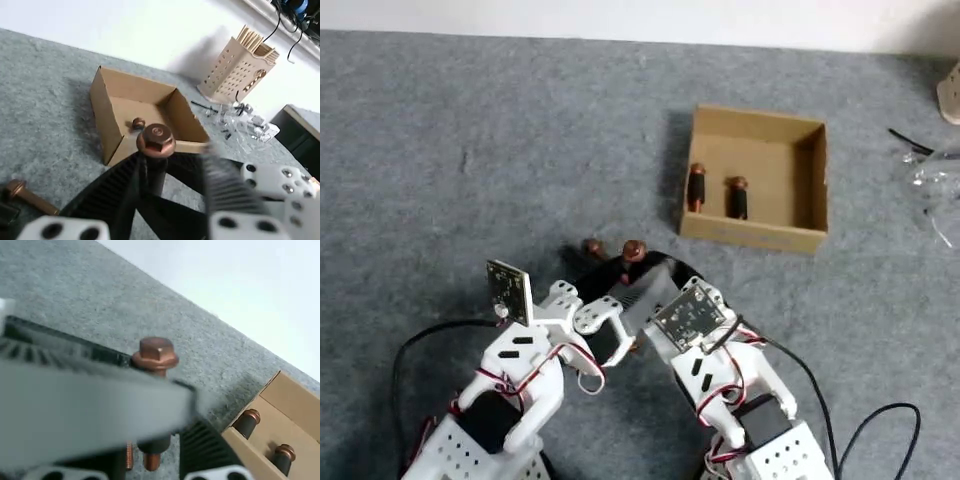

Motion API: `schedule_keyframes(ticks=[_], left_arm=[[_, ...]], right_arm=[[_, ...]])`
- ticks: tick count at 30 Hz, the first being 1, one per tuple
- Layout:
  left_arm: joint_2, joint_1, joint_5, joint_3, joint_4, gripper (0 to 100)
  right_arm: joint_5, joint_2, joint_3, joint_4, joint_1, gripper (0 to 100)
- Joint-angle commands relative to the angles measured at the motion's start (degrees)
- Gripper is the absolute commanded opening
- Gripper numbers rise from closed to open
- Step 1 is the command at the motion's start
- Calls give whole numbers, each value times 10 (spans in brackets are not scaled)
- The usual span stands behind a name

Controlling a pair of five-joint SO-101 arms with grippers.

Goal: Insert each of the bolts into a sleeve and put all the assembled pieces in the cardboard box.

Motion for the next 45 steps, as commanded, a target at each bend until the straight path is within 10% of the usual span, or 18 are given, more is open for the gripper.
schedule_keyframes(ticks=[1,20,37,45], left_arm=[[-3,-37,-2,10,2,396],[-3,-291,-1,10,-43,435],[0,-305,-7,10,47,435],[-3,-305,-118,10,83,435]], right_arm=[[-4,-15,59,-16,7,5],[-4,-15,63,-17,42,5],[-7,-10,63,-15,132,5],[-4,-13,63,-15,146,5]])
